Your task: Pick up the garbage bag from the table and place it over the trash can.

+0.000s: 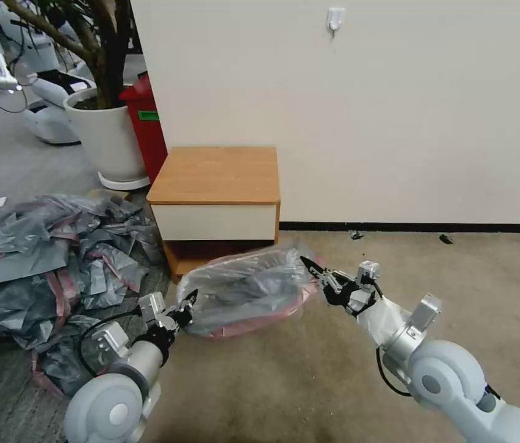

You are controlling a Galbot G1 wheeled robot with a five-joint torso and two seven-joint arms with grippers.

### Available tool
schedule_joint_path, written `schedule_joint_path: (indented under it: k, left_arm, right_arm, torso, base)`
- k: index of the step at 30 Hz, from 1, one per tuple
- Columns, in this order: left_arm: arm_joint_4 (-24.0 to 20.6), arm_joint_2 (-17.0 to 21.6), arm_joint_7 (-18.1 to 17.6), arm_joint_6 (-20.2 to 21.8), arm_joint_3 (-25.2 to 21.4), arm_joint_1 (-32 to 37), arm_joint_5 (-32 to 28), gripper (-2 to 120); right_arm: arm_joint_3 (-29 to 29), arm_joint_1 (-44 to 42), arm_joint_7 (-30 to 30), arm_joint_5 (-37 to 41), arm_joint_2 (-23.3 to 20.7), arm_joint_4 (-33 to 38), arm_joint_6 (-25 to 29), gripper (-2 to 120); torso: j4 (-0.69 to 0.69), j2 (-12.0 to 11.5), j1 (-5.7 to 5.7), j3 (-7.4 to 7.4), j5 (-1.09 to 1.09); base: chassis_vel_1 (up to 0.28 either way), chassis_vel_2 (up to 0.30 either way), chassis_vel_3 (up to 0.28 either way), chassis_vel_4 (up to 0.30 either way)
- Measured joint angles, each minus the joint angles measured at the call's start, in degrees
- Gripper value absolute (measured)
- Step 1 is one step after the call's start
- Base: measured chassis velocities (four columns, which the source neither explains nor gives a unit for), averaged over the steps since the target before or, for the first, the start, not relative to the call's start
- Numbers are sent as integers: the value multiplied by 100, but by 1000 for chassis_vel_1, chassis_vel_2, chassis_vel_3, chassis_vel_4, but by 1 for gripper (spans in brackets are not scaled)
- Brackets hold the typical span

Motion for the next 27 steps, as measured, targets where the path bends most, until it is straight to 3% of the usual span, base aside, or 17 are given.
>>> schedule_joint_path:
  k: [6,12,18,27]
  left_arm:
    - [-67,-97,59,-117,26,-11,-278,4]
    - [-134,-222,-107,-156,-29,-31,-712,4]
    - [-178,-267,-115,-107,75,120,-755,4]
    - [-197,-302,-70,1,231,177,-796,8]
  right_arm:
    - [-110,-34,-74,-282,23,-145,50,0]
    - [-217,-84,-129,-575,78,-244,122,0]
    - [-280,129,21,-893,133,-337,136,0]
    - [-415,421,628,-2758,246,-799,381,0]
  torso:
    - [0,0,0,0,0]
    - [0,0,0,0,0]
    - [1,0,0,0,0]
    - [0,0,0,0,1]
  base:
    - [0,0,0,0]
    - [0,0,0,0]
    - [0,0,0,0]
    - [0,0,0,0]
